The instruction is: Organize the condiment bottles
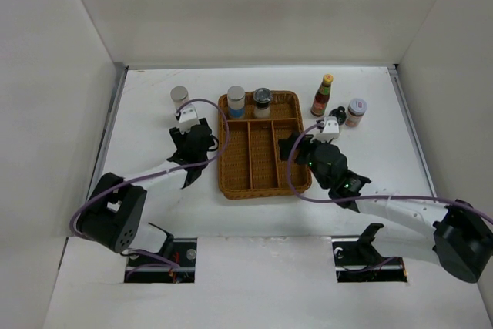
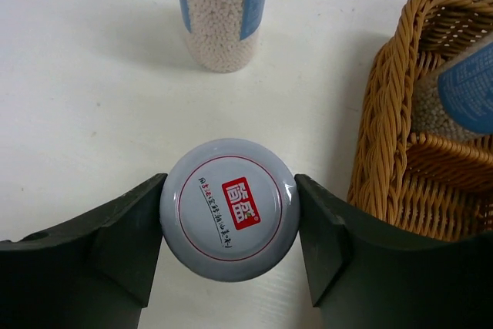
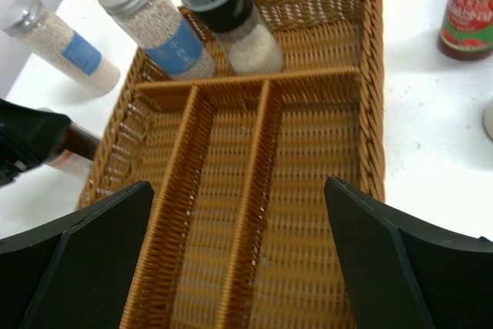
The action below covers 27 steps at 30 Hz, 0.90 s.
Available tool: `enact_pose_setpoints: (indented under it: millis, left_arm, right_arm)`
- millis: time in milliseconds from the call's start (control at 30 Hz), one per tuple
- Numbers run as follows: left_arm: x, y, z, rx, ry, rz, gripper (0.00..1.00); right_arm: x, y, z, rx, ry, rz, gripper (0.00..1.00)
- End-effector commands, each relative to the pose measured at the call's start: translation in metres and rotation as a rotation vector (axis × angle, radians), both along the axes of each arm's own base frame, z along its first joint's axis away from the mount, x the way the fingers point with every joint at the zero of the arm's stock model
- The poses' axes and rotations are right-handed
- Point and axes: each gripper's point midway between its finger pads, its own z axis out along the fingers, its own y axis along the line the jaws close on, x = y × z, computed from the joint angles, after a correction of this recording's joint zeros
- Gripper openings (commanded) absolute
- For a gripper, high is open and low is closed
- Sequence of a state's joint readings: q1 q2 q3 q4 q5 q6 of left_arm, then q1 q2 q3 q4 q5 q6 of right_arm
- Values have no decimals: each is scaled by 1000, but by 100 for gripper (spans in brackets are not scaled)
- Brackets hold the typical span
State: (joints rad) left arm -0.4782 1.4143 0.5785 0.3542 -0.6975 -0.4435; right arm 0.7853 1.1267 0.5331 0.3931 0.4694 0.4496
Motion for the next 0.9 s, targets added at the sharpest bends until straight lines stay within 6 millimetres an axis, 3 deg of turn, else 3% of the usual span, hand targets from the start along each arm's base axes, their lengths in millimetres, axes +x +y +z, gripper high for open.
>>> enact_pose_setpoints:
  millis: [0,100,167,267,333,600,867]
  left_arm:
    - [8,-5,65,-33,-167,4,33]
    - [-2,-11,112,-48,-265,-10,31]
    - [-5,-32,142,-60,-310,-76,31]
    - [-7,-72,166,-62,-340,-161,31]
    - [-1,-94,172,-75,-349,-200,31]
    - [37,-140,141,-57,-295,-261,31]
    - [46,-153,87,-24,-210,-269,32]
  right_arm:
    - [-2,0,21,94,-76,-3,100]
    - [-3,-11,23,111,-94,-25,100]
    - [-2,-18,23,128,-107,-46,100]
    - [0,-24,17,141,-102,-58,100]
    - [-1,-24,13,141,-92,-58,100]
    - [-3,-28,16,154,-99,-60,100]
    - [-1,-32,14,156,-91,-70,100]
